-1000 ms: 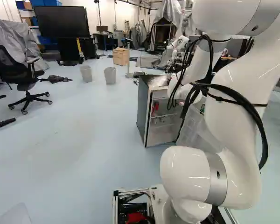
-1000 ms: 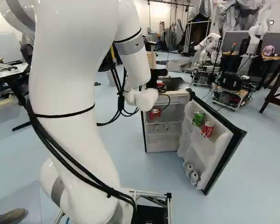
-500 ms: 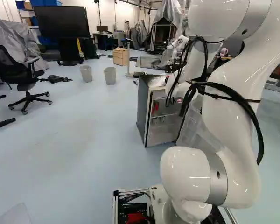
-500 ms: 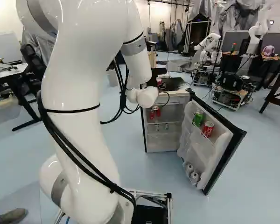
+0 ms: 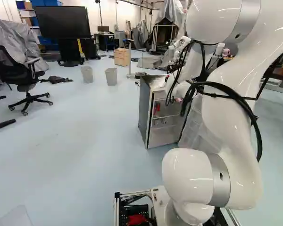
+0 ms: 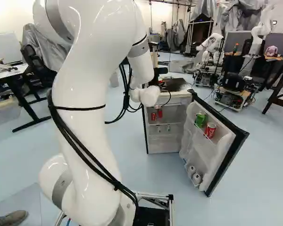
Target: Grab a drink from the fridge
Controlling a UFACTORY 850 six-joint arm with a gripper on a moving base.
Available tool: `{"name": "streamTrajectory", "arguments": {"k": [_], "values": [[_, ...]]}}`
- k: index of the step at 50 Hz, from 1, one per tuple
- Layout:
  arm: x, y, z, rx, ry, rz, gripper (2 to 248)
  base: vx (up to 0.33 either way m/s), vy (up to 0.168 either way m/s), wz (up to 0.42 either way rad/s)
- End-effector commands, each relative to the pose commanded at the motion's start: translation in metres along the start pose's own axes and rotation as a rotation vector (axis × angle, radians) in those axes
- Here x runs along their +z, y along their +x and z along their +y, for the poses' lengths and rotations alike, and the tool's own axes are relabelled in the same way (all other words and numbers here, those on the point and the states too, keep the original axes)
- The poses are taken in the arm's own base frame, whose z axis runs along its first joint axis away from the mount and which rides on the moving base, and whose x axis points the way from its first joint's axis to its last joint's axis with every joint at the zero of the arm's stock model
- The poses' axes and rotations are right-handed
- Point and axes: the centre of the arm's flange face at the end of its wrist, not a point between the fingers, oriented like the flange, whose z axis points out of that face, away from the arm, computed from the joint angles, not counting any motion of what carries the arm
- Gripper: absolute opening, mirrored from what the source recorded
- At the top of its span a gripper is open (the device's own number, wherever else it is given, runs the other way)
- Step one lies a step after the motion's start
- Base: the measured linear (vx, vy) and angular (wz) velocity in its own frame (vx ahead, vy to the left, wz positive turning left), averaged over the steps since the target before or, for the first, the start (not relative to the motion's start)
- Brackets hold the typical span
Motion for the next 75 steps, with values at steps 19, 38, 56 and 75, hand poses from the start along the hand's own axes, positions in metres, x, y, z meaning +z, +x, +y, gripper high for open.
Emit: {"name": "streamTrajectory", "arguments": {"k": [19,38,56,75], "values": [[0.026,-0.001,-0.004,-0.005,0.013,0.000,95,0.000,0.000,0.000],[0.049,-0.005,-0.007,-0.010,0.023,-0.041,95,0.000,0.000,0.000],[0.052,-0.009,-0.008,-0.011,0.023,-0.073,95,0.000,0.000,0.000],[0.052,-0.009,-0.008,-0.011,0.023,-0.073,132,0.000,0.000,0.000]]}}
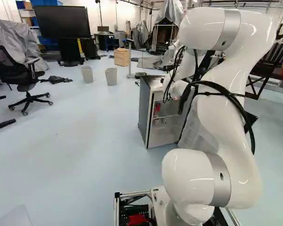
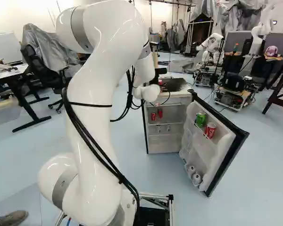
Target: Grab a drink from the fridge
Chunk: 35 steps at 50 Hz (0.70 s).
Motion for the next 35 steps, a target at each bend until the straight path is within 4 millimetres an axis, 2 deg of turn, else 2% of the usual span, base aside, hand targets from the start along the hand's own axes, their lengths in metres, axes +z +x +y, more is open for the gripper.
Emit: {"name": "streamTrajectory", "arguments": {"k": [2,3,7,8,13,14,18,19,35], "values": [[0.000,0.000,0.000,0.000,0.000,0.000,132,0.000,0.000,0.000],[0.000,0.000,0.000,0.000,0.000,0.000,165,0.000,0.000,0.000],[0.000,0.000,0.000,0.000,0.000,0.000,165,0.000,0.000,0.000],[0.000,0.000,0.000,0.000,0.000,0.000,199,0.000,0.000,0.000],[-0.002,0.000,0.000,0.001,-0.001,-0.001,199,0.000,0.000,0.000],[-0.003,0.000,0.001,0.001,-0.002,-0.002,235,0.000,0.000,0.000],[-0.007,-0.001,0.003,0.002,-0.006,-0.005,235,0.000,0.000,0.000],[-0.008,-0.001,0.004,0.003,-0.007,-0.006,247,0.000,0.000,0.000],[-0.032,-0.005,0.020,0.013,-0.040,-0.023,247,0.000,0.000,0.000]]}}
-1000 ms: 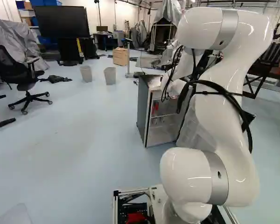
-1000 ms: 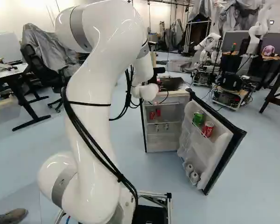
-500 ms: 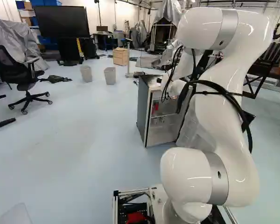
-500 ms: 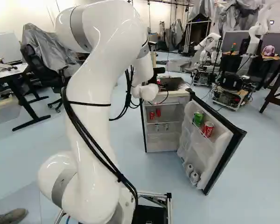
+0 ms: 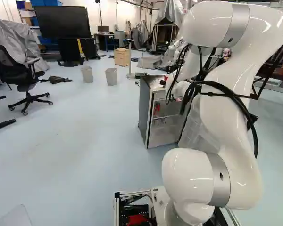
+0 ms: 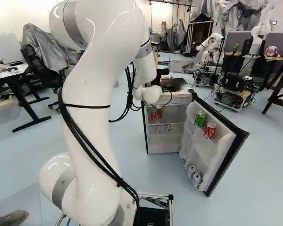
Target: Grab a drink from the fridge
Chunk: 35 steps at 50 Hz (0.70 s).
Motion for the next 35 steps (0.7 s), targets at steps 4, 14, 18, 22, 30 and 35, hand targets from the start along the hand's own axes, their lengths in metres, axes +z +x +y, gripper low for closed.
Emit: {"name": "streamTrajectory", "arguments": {"k": [4,14,18,22,30,35], "values": [[-0.004,-0.001,0.006,0.003,-0.011,-0.003,247,0.000,0.000,0.000],[-0.011,-0.004,0.021,0.010,-0.038,-0.008,247,0.000,0.000,0.000],[-0.013,-0.005,0.028,0.013,-0.050,-0.010,247,0.000,0.000,0.000],[-0.015,-0.006,0.034,0.016,-0.061,-0.012,247,0.000,0.000,0.000],[-0.020,-0.005,0.047,0.021,-0.084,-0.009,247,0.000,0.000,0.000],[-0.024,-0.001,0.056,0.022,-0.100,-0.003,247,0.000,0.000,0.000]]}}
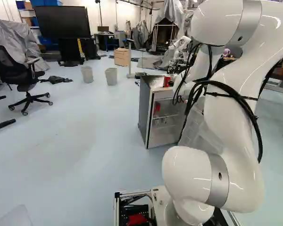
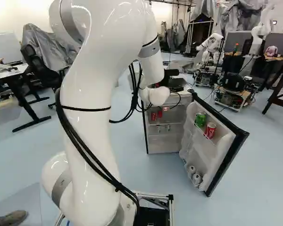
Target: Grab a drink from the fridge
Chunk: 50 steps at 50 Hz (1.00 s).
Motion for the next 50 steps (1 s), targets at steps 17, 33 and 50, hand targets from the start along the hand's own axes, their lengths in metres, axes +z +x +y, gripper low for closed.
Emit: {"name": "streamTrajectory", "arguments": {"k": [17,33,50], "values": [[-0.010,0.008,0.032,0.033,-0.082,-0.039,247,0.000,0.000,0.000],[-0.019,0.012,0.063,0.090,-0.174,-0.112,247,0.000,0.000,0.000],[-0.028,0.017,0.094,0.163,-0.265,-0.189,247,0.000,0.000,0.000]]}}
